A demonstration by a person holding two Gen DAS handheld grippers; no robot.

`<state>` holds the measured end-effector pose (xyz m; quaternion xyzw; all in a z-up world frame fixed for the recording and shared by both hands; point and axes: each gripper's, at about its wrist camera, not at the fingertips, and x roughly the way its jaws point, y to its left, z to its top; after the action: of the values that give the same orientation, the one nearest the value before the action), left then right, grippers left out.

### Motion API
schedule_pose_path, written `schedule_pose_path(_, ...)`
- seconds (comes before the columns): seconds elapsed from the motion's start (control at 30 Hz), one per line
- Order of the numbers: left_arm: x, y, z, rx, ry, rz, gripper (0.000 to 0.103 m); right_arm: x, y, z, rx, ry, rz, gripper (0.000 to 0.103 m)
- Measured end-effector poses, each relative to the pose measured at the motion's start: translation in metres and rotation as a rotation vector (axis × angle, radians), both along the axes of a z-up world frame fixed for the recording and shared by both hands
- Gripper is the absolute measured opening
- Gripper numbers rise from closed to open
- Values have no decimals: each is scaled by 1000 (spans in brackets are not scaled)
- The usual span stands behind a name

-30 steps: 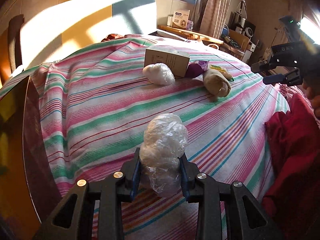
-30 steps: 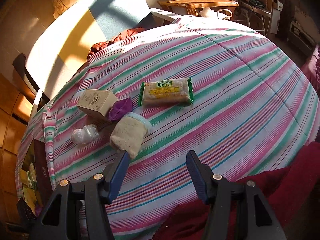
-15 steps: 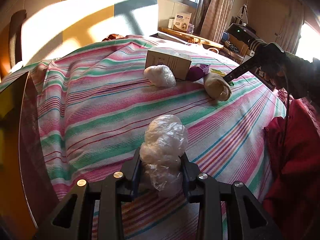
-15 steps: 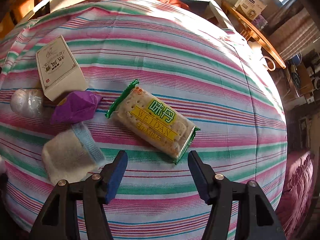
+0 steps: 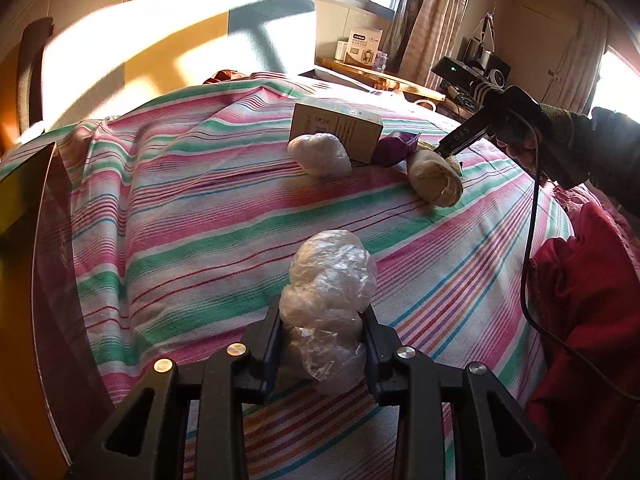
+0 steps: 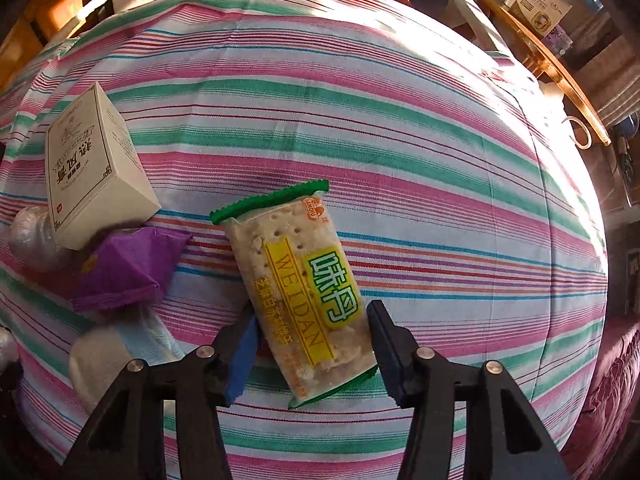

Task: Organize objects
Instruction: 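Carry the plastic bundle to the tray and release it with the left tool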

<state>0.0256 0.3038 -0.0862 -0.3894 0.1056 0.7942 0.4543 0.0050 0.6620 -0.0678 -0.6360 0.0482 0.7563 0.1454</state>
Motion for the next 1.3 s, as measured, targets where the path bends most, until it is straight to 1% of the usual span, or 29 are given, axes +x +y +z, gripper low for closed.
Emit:
schedule_pose_path(0.1, 0, 0, 0, 0, 4, 0, 36, 17, 0, 2, -12, 20, -69, 53)
schedule_pose_path(0.17, 2, 1, -1, -3, 9, 0, 36, 29, -1, 5, 12, 11, -125, 53)
schedule_pose_path(0.23, 3, 1, 0, -7, 16, -1, 36, 42, -7, 14, 38, 29, -154, 53)
schedule_pose_path(0.3, 4, 2, 0, -15, 27, -3, 35, 52, -14, 31, 64, 76, -190, 53)
schedule_pose_path(0.37, 5, 3, 1, -27, 36, -5, 34, 58, -25, 55, 64, 157, -205, 53)
schedule_pose_path(0.47, 6, 4, 4, -44, 35, 6, 34, 53, -50, 83, 45, 246, -173, 53)
schedule_pose_path(0.5, 6, 3, 6, -49, 36, 14, 34, 50, -73, 88, 28, 270, -160, 53)
schedule_pose_path(0.53, 7, 1, 9, -48, 40, 20, 34, 48, -84, 90, 11, 288, -145, 53)
schedule_pose_path(0.6, 8, -4, 17, -48, 53, 40, 34, 45, -109, 85, -26, 310, -114, 53)
schedule_pose_path(0.7, 9, -17, 35, -23, 65, 76, 34, 35, -144, 74, -79, 317, -74, 53)
schedule_pose_path(0.77, 9, -28, 48, -18, 80, 107, 34, 29, -171, 59, -109, 310, -48, 53)
schedule_pose_path(0.8, 9, -33, 55, -12, 84, 122, 34, 24, -177, 49, -123, 303, -34, 53)
schedule_pose_path(0.87, 9, -46, 67, -1, 98, 156, 34, 15, -195, 34, -114, 284, -8, 53)
schedule_pose_path(0.93, 8, -59, 78, 5, 119, 193, 34, 8, -208, 22, -70, 245, 21, 53)
schedule_pose_path(1.0, 7, -73, 87, 9, 134, 229, 34, 5, -211, 13, -45, 213, 45, 53)
schedule_pose_path(1.1, 1, -90, 95, 10, 133, 290, 34, 3, -211, 5, -27, 182, 47, 53)
schedule_pose_path(1.3, -8, -121, 97, -7, 129, 384, 34, 1, -212, 1, -13, 174, 51, 53)
